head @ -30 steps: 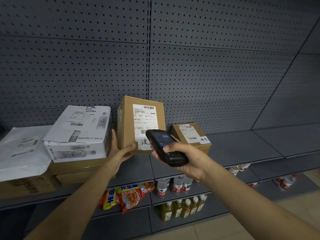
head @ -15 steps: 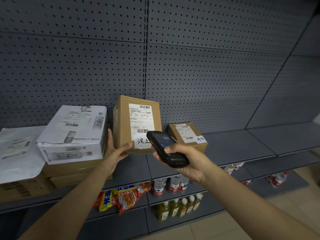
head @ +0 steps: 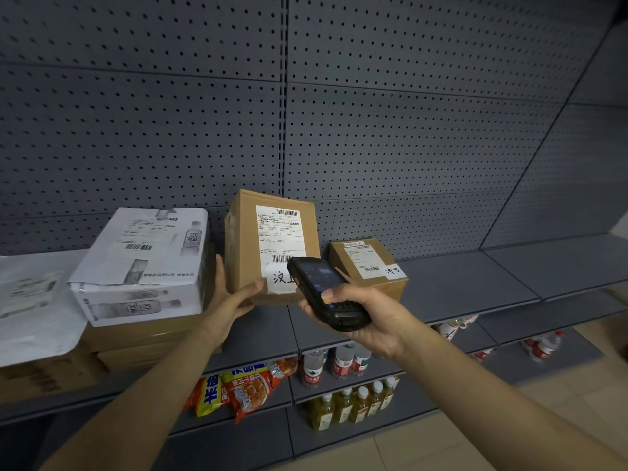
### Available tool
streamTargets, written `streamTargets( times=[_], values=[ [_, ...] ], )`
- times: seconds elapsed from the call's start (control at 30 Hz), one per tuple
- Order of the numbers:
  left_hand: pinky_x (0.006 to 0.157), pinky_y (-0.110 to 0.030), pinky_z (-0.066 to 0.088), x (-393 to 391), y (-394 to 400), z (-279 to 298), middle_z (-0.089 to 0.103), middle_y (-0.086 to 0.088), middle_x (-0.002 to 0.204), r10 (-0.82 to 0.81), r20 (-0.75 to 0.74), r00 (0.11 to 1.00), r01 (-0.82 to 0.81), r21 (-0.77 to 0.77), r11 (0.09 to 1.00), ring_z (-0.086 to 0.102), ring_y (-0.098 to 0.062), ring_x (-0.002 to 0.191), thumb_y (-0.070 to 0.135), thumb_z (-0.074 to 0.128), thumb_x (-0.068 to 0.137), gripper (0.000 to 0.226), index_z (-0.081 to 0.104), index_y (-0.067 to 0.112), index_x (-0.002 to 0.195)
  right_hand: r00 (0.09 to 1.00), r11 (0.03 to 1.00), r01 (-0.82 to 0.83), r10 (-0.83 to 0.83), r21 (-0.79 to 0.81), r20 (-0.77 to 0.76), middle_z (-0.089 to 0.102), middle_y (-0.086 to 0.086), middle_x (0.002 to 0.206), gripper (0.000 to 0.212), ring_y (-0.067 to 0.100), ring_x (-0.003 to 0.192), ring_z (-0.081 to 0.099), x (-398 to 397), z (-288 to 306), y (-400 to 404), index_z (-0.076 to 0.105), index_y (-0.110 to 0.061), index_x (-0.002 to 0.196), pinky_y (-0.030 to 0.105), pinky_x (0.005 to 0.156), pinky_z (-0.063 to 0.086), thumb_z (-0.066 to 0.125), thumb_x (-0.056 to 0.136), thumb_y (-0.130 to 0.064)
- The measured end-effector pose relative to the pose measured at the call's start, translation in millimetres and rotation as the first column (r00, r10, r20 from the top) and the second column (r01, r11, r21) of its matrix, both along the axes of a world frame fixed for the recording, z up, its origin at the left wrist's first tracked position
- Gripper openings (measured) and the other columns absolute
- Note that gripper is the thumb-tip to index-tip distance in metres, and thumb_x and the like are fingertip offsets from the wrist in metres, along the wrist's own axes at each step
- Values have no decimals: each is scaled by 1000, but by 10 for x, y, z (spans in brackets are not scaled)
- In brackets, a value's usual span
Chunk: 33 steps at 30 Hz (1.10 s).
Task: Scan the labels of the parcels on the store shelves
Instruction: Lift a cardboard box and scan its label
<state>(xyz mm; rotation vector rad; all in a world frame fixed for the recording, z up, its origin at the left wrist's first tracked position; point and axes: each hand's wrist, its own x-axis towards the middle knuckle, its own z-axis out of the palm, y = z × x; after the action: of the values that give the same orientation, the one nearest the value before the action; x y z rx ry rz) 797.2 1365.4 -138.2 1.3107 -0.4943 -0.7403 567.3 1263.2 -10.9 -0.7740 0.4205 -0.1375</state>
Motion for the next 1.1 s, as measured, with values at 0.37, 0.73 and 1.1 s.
streamTargets(
  times=[0.37, 0.73, 1.1],
  values=[
    [104, -51, 43, -292, -554, -26, 38, 0, 151, -132, -67, 989, 128, -63, 990, 50, -19, 126, 37, 88, 53, 132, -1, 51, 149, 950, 861, 262, -309, -436, -39, 68, 17, 122, 85, 39, 108, 66, 30, -218, -598, 50, -24, 131, 64, 95, 47, 76, 57, 8],
    [98, -56, 48, -700, -1740, -84, 49, 3, 139, -195, -235, 952, 185, -62, 981, 54, -17, 121, 31, 82, 67, 108, 14, 43, 151, 855, 727, 454, -519, -516, 20, 64, 14, 122, 76, 34, 106, 66, -66, -445, -1987, 47, -21, 132, 51, 81, 59, 75, 68, 9],
    [99, -54, 45, -913, -2722, -37, 50, 13, 133, -159, -289, 944, 211, 158, 965, 50, -5, 113, 53, 73, 67, 80, 40, 38, 138, 916, 818, 338, -399, -466, -34, 64, 21, 124, 78, 40, 110, 64, -5, -702, -3354, 53, -18, 127, 63, 94, 48, 82, 56, -1]
  ],
)
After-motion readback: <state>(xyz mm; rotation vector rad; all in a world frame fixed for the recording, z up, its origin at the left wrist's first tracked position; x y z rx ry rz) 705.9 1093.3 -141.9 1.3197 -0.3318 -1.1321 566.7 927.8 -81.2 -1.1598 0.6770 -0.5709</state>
